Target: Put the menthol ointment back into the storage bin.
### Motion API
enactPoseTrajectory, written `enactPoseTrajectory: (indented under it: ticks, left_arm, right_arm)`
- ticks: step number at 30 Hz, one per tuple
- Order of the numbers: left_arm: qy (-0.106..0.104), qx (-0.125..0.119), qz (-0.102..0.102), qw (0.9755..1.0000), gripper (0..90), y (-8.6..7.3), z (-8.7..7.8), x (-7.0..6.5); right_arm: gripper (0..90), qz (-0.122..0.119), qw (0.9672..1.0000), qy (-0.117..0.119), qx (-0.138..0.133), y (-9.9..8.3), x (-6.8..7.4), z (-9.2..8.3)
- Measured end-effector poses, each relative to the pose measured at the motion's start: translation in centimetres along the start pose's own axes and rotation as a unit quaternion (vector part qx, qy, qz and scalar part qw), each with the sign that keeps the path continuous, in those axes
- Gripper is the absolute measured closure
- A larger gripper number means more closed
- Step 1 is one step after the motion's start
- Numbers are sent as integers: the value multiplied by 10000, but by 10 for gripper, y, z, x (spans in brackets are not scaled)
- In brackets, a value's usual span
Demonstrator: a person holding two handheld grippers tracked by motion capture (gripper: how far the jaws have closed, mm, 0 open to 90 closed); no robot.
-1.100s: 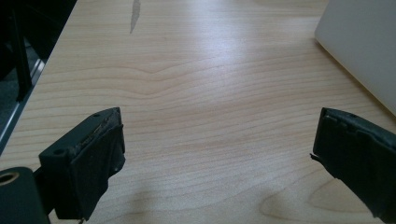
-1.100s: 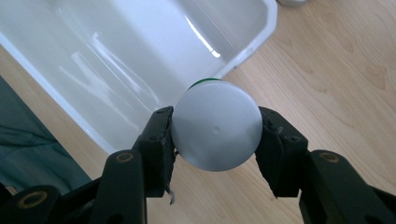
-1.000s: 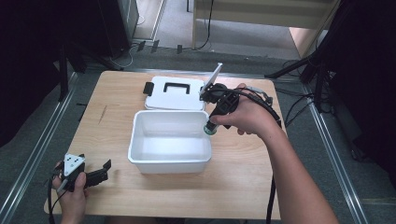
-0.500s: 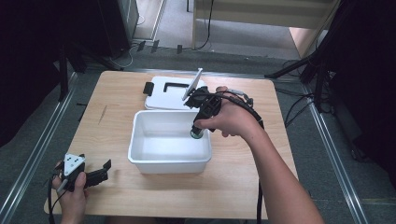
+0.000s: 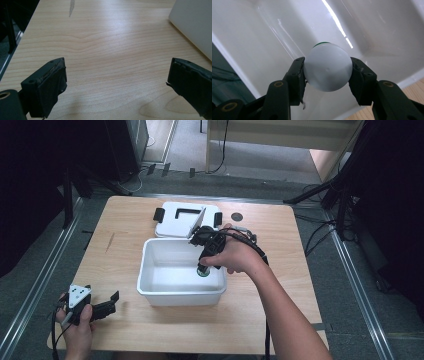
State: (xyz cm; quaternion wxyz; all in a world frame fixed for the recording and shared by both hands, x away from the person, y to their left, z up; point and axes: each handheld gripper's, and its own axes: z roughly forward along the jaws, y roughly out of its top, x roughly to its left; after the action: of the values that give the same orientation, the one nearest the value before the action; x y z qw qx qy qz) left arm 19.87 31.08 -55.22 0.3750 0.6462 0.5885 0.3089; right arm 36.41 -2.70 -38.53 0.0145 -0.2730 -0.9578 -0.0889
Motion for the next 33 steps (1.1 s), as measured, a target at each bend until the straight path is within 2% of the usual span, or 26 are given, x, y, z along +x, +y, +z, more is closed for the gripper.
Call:
enactPoseTrajectory:
  ticks: [10, 20, 33]
  left_arm:
    - [2, -2, -14, 10000, 30, 0, 0, 0]
    - [0, 17, 0, 10000, 30, 0, 0, 0]
    - [0, 28, 9, 10000, 30, 0, 0, -1]
  right_arm:
    - [517, 23, 9999, 40, 112, 2, 0, 30]
    - [517, -34, 9997, 64, 235, 2, 1, 52]
    - [516, -298, 9978, -54, 585, 2, 6, 74]
